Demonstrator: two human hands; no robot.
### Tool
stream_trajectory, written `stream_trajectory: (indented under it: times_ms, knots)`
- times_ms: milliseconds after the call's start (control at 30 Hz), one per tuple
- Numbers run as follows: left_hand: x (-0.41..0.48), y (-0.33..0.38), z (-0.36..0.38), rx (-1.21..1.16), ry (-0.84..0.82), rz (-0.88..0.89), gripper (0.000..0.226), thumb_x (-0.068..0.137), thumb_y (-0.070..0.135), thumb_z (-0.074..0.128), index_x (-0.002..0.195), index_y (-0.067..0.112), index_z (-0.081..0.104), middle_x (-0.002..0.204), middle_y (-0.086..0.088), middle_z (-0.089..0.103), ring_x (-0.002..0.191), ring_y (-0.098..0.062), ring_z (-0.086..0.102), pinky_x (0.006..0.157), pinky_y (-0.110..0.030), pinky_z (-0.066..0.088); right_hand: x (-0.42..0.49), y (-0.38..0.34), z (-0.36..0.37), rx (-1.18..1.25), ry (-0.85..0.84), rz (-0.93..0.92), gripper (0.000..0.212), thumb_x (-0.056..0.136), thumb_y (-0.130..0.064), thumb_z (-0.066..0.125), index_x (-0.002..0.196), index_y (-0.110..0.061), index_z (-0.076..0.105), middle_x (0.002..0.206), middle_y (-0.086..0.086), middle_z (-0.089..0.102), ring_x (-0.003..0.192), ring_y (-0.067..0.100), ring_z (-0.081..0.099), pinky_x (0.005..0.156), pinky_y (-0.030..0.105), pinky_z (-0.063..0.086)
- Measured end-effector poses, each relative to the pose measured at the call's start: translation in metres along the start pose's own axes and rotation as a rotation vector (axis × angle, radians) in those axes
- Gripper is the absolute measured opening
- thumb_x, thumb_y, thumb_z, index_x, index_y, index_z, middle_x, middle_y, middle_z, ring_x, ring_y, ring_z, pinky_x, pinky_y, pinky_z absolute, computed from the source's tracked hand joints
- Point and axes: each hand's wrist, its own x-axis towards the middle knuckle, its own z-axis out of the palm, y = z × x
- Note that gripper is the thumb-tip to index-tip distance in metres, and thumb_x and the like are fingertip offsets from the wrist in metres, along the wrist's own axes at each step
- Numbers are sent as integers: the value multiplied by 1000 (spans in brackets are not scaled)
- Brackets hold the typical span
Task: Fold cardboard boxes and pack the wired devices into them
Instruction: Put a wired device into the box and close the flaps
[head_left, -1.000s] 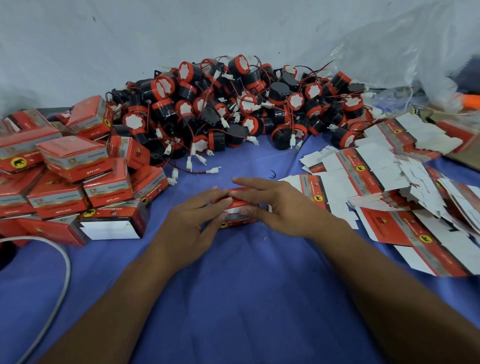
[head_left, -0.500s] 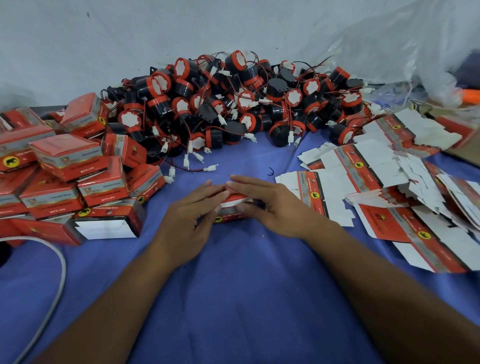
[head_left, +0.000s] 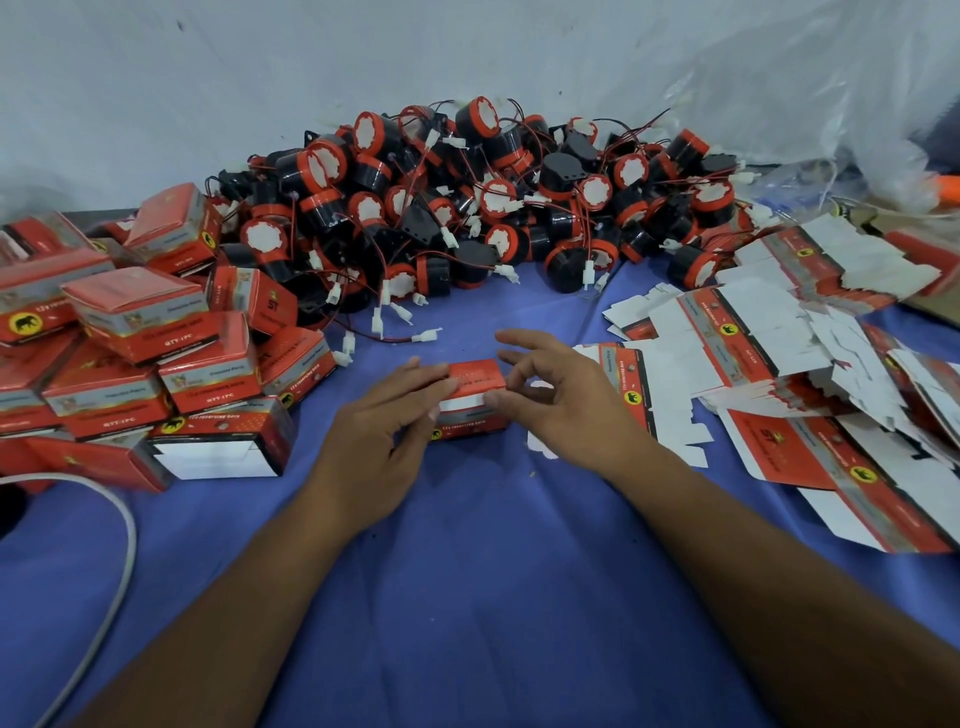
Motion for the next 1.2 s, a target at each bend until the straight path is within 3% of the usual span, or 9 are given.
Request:
stream_trajectory:
  times_ms: [133, 267, 400, 533, 700, 800, 933, 1033, 1200]
  knots:
    - [0, -1, -1, 21, -20, 11, 34, 93, 0, 62, 126, 5, 65, 139, -6, 56, 141, -23, 39, 114, -15, 29, 1, -1, -3, 1, -26, 15, 14, 85, -18, 80, 78, -15, 68, 141, -10, 52, 124, -2, 55, 94, 23, 54]
    - [-1, -2, -2, 2, -27, -5, 36, 87, 9, 73, 123, 9, 69, 139, -3, 57, 142, -19, 39, 113, -19, 32, -1, -4, -3, -2, -102, -67, 34, 91, -15, 74, 122, -20, 63, 138, -12, 52, 128, 8, 54, 100, 26, 51]
    - [1, -6, 0, 26, -29, 8, 35, 87, 10, 73, 122, 9, 69, 138, -4, 58, 140, -22, 42, 113, -34, 36, 2, -7, -8, -168, -196, -177, 28, 89, -19, 76, 117, -21, 75, 149, -8, 47, 136, 4, 46, 111, 19, 38]
    - [1, -9, 4, -13, -19, 9, 33, 89, 3, 69, 122, 6, 68, 137, -6, 58, 139, -25, 42, 113, -41, 37, 3, -5, -7, -367, -170, -293, 31, 85, -13, 79, 116, -13, 74, 141, 3, 56, 125, 15, 57, 106, 35, 46]
    - [2, -7, 2, 28, -75, 44, 42, 88, -1, 70, 129, 6, 62, 142, -1, 50, 142, -26, 36, 114, -38, 33, 4, 3, 2, -420, -248, -382, 32, 86, -12, 77, 115, -6, 65, 144, 7, 49, 125, 19, 54, 102, 35, 46]
    - [3, -3, 0, 18, -41, 84, 40, 86, -1, 71, 125, 4, 64, 136, -7, 56, 130, -21, 49, 109, -32, 41, 3, 7, 6, -296, -160, -350, 35, 88, -12, 76, 121, -9, 65, 140, 4, 52, 122, 17, 56, 99, 37, 49]
    - [2, 2, -7, -139, -9, -97, 60, 81, 31, 80, 134, 22, 52, 133, 16, 53, 118, 6, 49, 98, -8, 40, 7, 2, 8, -39, -101, -152, 31, 91, -23, 73, 121, -22, 66, 129, -2, 59, 116, 10, 59, 90, 30, 52]
    - [-1, 3, -6, -83, -7, -93, 64, 74, 36, 78, 131, 18, 55, 125, 12, 58, 111, 3, 52, 94, -8, 41, 8, -2, 3, 54, -189, -30, 34, 92, -27, 72, 124, -28, 63, 125, -9, 59, 111, 10, 62, 85, 26, 53]
    - [-2, 3, -8, -41, 50, -26, 47, 81, 35, 77, 122, 20, 59, 116, 15, 59, 105, 0, 54, 92, -2, 36, 7, -7, 2, -3, -272, -31, 57, 78, -19, 87, 127, -24, 58, 125, -4, 58, 112, 17, 62, 93, 42, 55]
